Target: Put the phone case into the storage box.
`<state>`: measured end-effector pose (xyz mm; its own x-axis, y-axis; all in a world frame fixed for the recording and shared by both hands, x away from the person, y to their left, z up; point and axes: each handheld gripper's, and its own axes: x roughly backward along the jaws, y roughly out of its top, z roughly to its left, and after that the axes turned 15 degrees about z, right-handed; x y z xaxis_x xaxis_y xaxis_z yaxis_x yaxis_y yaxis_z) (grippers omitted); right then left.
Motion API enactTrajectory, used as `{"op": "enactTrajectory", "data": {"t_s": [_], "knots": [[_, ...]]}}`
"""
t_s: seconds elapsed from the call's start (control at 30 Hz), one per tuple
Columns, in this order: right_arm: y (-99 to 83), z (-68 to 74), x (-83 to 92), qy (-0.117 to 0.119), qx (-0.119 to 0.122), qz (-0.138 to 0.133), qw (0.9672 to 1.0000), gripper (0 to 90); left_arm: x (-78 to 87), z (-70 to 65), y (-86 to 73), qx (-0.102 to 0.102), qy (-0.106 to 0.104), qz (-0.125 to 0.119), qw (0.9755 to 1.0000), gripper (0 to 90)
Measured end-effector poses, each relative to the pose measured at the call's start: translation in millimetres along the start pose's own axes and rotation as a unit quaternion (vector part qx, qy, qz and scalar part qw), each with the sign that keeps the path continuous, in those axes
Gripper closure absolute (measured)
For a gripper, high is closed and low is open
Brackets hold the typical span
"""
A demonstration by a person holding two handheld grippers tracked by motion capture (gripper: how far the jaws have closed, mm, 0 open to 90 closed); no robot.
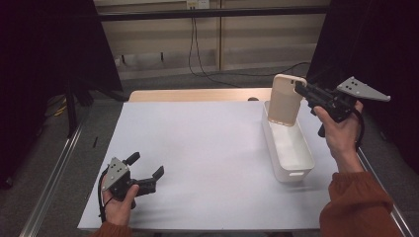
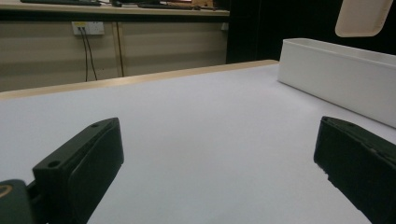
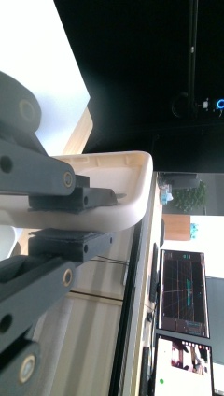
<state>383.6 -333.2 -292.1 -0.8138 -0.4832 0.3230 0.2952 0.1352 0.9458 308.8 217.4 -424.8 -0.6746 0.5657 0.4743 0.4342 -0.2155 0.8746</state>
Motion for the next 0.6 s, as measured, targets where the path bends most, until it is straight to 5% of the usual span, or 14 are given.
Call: {"op": "enactTrajectory", "data": {"t_s": [0.6], "knots": [[-8.8,-22.1,-15.7,-0.020,-0.009,0.009,0.9997,80.9,2.4,2.1,1.2,-0.006,0.004,-0.003,1.0000,1.8]]}}
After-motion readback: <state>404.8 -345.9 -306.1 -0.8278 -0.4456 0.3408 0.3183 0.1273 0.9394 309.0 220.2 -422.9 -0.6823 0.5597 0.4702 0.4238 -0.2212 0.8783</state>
